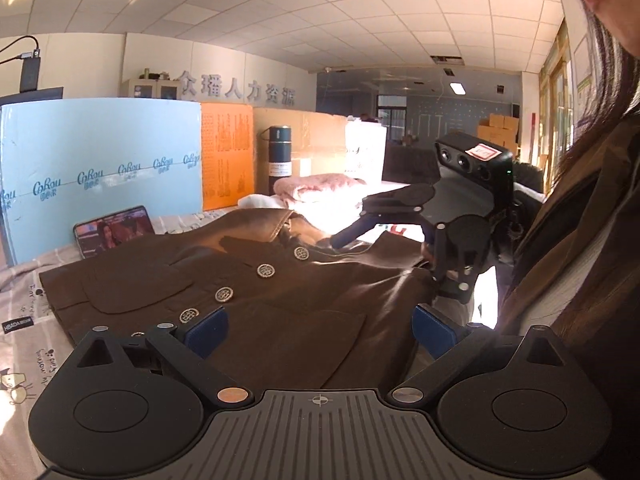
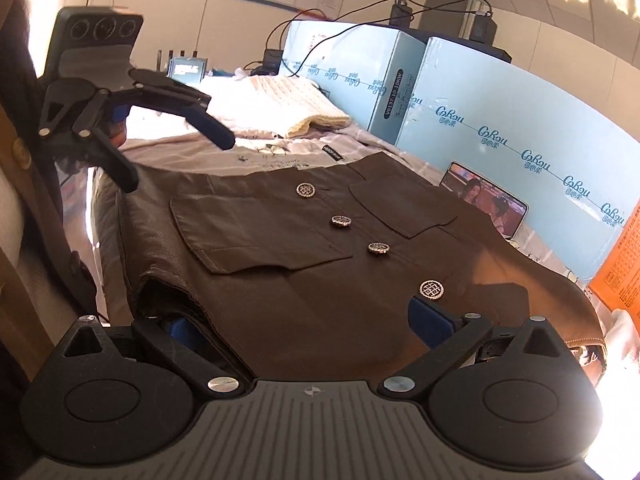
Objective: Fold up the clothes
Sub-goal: 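Grasp the jacket side with the right gripper and fold it over the buttons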
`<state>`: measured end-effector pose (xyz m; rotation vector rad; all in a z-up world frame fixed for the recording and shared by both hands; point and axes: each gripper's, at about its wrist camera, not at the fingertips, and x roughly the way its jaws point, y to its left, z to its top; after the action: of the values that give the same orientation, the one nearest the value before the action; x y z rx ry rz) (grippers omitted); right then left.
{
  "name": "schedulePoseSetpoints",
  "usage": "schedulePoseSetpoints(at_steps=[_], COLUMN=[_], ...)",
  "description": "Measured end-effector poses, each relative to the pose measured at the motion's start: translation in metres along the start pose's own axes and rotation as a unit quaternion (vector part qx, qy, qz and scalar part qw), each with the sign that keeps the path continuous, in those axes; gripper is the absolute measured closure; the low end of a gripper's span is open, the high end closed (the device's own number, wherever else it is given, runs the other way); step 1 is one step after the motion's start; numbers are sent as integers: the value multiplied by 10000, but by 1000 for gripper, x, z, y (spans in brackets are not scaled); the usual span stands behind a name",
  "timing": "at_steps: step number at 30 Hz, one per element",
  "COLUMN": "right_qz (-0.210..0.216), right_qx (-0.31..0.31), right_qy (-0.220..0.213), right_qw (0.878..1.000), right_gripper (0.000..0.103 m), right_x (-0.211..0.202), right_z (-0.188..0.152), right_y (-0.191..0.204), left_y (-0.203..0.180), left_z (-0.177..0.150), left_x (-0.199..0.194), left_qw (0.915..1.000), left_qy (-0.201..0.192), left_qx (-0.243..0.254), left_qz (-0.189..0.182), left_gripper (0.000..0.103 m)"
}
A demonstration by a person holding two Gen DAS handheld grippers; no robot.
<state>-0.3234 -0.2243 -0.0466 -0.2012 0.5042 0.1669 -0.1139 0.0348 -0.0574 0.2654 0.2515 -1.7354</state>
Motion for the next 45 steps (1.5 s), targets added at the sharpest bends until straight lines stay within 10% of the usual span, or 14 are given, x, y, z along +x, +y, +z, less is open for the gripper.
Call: schedulePoseSetpoints(at_steps=[10, 25, 36, 45], right_qz=[-228, -628, -853, -1895], right_qx=[1120, 1854, 625, 542], right_qy=[-376, -375, 236, 1155], right_qw=[9927, 9799, 9941, 9736], right_gripper=[0, 0, 0, 0], right_x=[-11, -8, -21, -32], right_z=[11, 21, 2, -45], right_y=[-40, -78, -25, -15], left_y=[3, 9, 45, 57], left_z=[-19, -36, -13, -7], left_x=[8, 5, 8, -8], left_qw=[9846, 9668, 9943, 9950], left_qy=[486, 1269, 27, -558], left_qx=[1017, 1588, 278, -468], left_qz=[1333, 1546, 1031, 679], left_gripper=[3, 3, 3, 3])
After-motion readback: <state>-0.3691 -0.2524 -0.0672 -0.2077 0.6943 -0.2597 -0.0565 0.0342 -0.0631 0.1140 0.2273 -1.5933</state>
